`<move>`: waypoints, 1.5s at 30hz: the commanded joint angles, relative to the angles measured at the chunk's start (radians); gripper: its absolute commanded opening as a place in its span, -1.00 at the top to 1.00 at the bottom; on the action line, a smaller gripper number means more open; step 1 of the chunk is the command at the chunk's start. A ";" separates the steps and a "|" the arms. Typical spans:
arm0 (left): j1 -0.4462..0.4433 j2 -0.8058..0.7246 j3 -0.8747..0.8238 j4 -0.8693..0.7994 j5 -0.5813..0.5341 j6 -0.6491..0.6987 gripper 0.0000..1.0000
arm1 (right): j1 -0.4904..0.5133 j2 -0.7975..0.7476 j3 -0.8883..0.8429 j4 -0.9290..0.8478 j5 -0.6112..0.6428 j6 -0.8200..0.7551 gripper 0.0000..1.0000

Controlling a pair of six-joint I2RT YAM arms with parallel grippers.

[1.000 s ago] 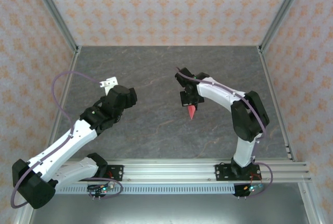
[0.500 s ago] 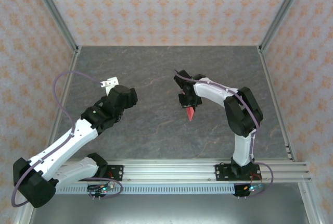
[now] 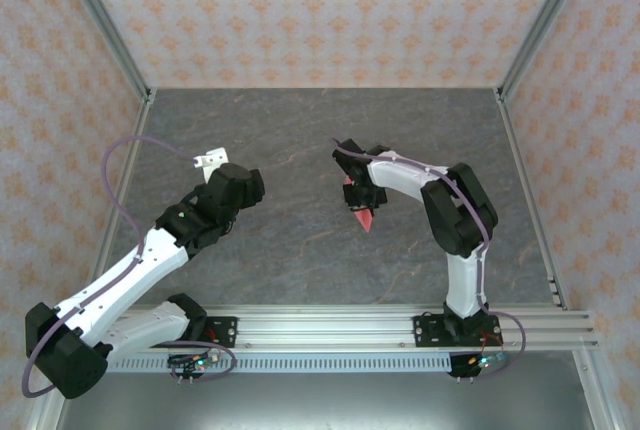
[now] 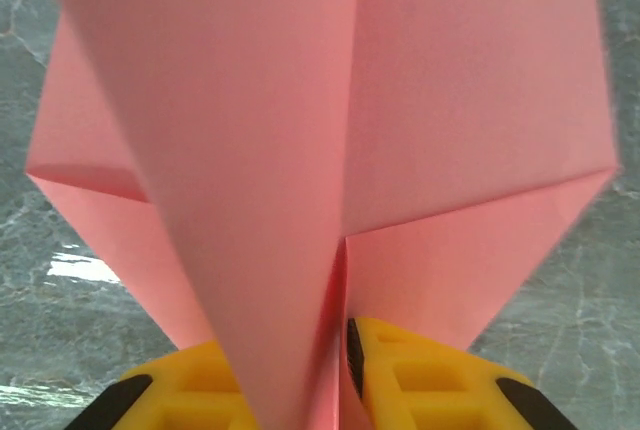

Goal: Fold a paper plane with a square sheet of paper (fold left side to right side)
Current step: Pick up the paper plane at the center of the table, then place the paper plane at the top-center of the table.

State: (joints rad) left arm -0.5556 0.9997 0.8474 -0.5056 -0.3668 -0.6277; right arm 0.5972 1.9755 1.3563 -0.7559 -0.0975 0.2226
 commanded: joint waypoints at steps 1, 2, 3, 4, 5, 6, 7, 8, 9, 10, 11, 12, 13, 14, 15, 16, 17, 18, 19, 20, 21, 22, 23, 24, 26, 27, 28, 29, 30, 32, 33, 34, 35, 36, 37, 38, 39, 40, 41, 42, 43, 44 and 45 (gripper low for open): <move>0.005 -0.005 -0.002 -0.008 -0.008 0.005 -0.71 | -0.010 0.031 -0.016 0.012 0.002 0.012 0.59; 0.004 -0.005 -0.001 -0.010 -0.006 0.007 -0.71 | -0.019 0.033 -0.009 0.012 -0.008 0.014 0.67; 0.004 -0.005 0.000 -0.010 -0.006 0.009 -0.71 | -0.028 0.035 0.001 0.012 -0.019 0.013 0.75; 0.004 -0.006 0.003 -0.014 -0.005 0.010 -0.71 | -0.041 0.034 0.016 0.012 -0.025 0.013 0.84; 0.004 -0.006 0.005 -0.017 -0.005 0.011 -0.71 | -0.055 0.032 0.036 0.006 -0.026 0.009 0.91; 0.005 -0.007 0.008 -0.019 -0.001 0.015 -0.72 | -0.067 0.034 0.062 -0.004 -0.024 0.005 0.93; 0.005 -0.006 0.010 -0.016 0.009 0.021 -0.72 | -0.081 0.041 0.097 -0.020 -0.021 -0.001 0.93; 0.004 -0.007 0.013 -0.014 0.019 0.028 -0.73 | -0.093 0.052 0.138 -0.040 -0.019 -0.012 0.93; 0.005 -0.007 0.016 -0.008 0.035 0.036 -0.74 | -0.103 0.064 0.173 -0.059 -0.015 -0.019 0.93; 0.004 -0.006 0.016 0.002 0.058 0.047 -0.79 | -0.114 0.081 0.215 -0.077 -0.007 -0.025 0.93; 0.004 -0.006 0.017 0.017 0.084 0.061 -0.87 | -0.126 0.101 0.252 -0.097 0.002 -0.029 0.93; 0.004 -0.003 0.017 0.031 0.113 0.072 -0.91 | -0.135 0.120 0.291 -0.114 0.005 -0.030 0.93; 0.005 -0.002 0.015 0.049 0.144 0.083 -0.97 | -0.145 0.145 0.328 -0.131 0.007 -0.031 0.93; 0.003 -0.001 0.012 0.068 0.177 0.088 -0.99 | -0.153 0.172 0.367 -0.145 0.006 -0.032 0.93; 0.004 -0.001 0.006 0.085 0.201 0.088 -0.99 | -0.158 0.191 0.396 -0.154 0.006 -0.033 0.93; 0.004 -0.001 0.003 0.104 0.222 0.121 -0.99 | -0.161 0.215 0.428 -0.162 0.007 -0.036 0.93; 0.004 -0.001 -0.001 0.115 0.243 0.128 -0.99 | -0.163 0.234 0.459 -0.168 0.010 -0.041 0.93; 0.003 0.000 0.001 0.122 0.255 0.135 -0.99 | -0.162 0.251 0.485 -0.175 0.012 -0.044 0.93; 0.005 0.002 0.003 0.126 0.272 0.142 -0.99 | -0.163 0.273 0.513 -0.185 0.009 -0.051 0.93; 0.004 0.006 0.008 0.124 0.280 0.146 -0.99 | -0.163 0.291 0.539 -0.190 0.004 -0.055 0.93; 0.005 0.009 0.014 0.119 0.283 0.149 -0.99 | -0.163 0.305 0.557 -0.196 0.003 -0.055 0.93; 0.003 0.014 0.019 0.113 0.284 0.153 -0.99 | -0.163 0.318 0.574 -0.199 -0.002 -0.056 0.93; 0.004 0.017 0.021 0.108 0.285 0.153 -0.99 | -0.162 0.329 0.584 -0.201 -0.002 -0.055 0.93; 0.005 0.018 0.022 0.108 0.288 0.154 -0.99 | -0.162 0.336 0.592 -0.203 0.000 -0.054 0.93; 0.005 0.021 0.021 0.109 0.293 0.151 -0.99 | -0.162 0.354 0.604 -0.207 0.000 -0.048 0.93; 0.004 0.022 0.021 0.110 0.297 0.151 -0.99 | -0.163 0.365 0.613 -0.212 0.000 -0.047 0.92; 0.005 0.025 0.022 0.108 0.300 0.151 -0.99 | -0.162 0.376 0.619 -0.215 -0.007 -0.046 0.92; 0.003 0.026 0.024 0.106 0.299 0.151 -0.99 | -0.163 0.383 0.621 -0.214 -0.012 -0.046 0.90; 0.004 0.028 0.026 0.103 0.299 0.151 -0.99 | -0.162 0.388 0.620 -0.214 -0.015 -0.043 0.88; 0.003 0.030 0.029 0.099 0.297 0.150 -0.99 | -0.163 0.399 0.611 -0.209 -0.018 -0.040 0.86; 0.004 0.032 0.029 0.099 0.295 0.149 -0.99 | -0.163 0.401 0.605 -0.207 -0.018 -0.037 0.83; 0.005 0.031 0.030 0.098 0.294 0.149 -0.99 | -0.163 0.404 0.602 -0.207 -0.019 -0.038 0.80; 0.004 0.032 0.030 0.099 0.293 0.149 -0.99 | -0.163 0.404 0.600 -0.208 -0.020 -0.037 0.77; 0.004 0.033 0.030 0.099 0.293 0.148 -0.99 | -0.163 0.403 0.600 -0.210 -0.020 -0.039 0.73; 0.004 0.034 0.031 0.099 0.293 0.148 -0.99 | -0.163 0.400 0.600 -0.212 -0.020 -0.041 0.70; 0.004 0.036 0.031 0.099 0.295 0.148 -0.99 | -0.163 0.396 0.601 -0.214 -0.021 -0.041 0.67; 0.003 0.039 0.032 0.100 0.293 0.148 -0.99 | -0.163 0.389 0.600 -0.217 -0.019 -0.044 0.64; 0.005 0.039 0.032 0.097 0.295 0.148 -0.99 | -0.163 0.381 0.600 -0.217 -0.018 -0.045 0.62; 0.004 0.041 0.032 0.097 0.295 0.148 -0.99 | -0.162 0.374 0.599 -0.218 -0.015 -0.047 0.61; 0.003 0.040 0.034 0.098 0.293 0.148 -0.99 | -0.161 0.365 0.601 -0.218 -0.011 -0.048 0.60; 0.004 0.042 0.034 0.099 0.293 0.148 -0.99 | -0.160 0.356 0.601 -0.220 -0.010 -0.052 0.58; 0.004 0.042 0.033 0.100 0.291 0.148 -0.99 | -0.161 0.349 0.600 -0.222 -0.007 -0.053 0.56; 0.004 0.044 0.035 0.099 0.290 0.149 -0.99 | -0.160 0.344 0.602 -0.227 -0.001 -0.056 0.54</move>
State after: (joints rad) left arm -0.5552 1.0374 0.8497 -0.4179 -0.0738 -0.4953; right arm 0.4316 2.3405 1.9507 -0.9283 -0.1204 0.1802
